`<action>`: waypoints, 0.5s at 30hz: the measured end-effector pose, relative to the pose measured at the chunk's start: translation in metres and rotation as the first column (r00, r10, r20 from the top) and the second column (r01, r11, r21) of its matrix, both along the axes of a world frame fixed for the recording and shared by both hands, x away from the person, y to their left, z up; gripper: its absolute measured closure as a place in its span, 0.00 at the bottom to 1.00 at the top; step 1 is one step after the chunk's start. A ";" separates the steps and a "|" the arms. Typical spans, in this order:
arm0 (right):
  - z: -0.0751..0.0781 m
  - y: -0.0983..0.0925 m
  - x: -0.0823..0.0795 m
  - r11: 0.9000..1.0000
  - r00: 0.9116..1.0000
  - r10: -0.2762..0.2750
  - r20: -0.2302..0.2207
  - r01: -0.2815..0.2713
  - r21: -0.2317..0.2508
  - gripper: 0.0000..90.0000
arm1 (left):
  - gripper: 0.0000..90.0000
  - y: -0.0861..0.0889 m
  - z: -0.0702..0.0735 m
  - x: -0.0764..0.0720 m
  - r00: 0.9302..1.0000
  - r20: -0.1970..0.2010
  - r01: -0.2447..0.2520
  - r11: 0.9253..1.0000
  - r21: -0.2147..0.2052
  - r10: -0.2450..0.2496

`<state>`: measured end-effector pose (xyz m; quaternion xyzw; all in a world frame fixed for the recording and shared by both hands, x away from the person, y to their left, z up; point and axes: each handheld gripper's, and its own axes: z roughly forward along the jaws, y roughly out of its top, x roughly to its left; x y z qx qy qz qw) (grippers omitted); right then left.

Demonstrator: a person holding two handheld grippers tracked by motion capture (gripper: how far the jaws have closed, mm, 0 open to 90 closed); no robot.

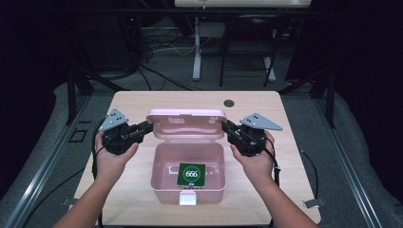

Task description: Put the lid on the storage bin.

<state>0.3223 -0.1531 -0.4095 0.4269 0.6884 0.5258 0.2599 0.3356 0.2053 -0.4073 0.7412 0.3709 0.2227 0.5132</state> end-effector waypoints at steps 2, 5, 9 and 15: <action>-0.001 0.000 -0.002 1.000 1.000 0.002 0.002 -0.002 0.004 0.90 | 0.87 0.000 0.001 -0.003 1.000 0.001 0.001 1.000 0.002 -0.001; -0.001 -0.001 -0.005 1.000 1.000 0.008 -0.003 -0.008 0.006 0.89 | 0.86 0.000 0.003 -0.006 1.000 0.008 0.007 1.000 0.003 -0.007; -0.001 -0.002 -0.008 1.000 1.000 0.015 -0.011 -0.015 0.012 0.89 | 0.86 0.001 0.005 -0.011 1.000 0.012 0.007 1.000 -0.001 -0.007; -0.002 -0.003 -0.011 1.000 1.000 0.020 -0.016 -0.020 0.016 0.88 | 0.86 0.000 0.010 -0.015 1.000 0.020 0.006 1.000 -0.003 -0.006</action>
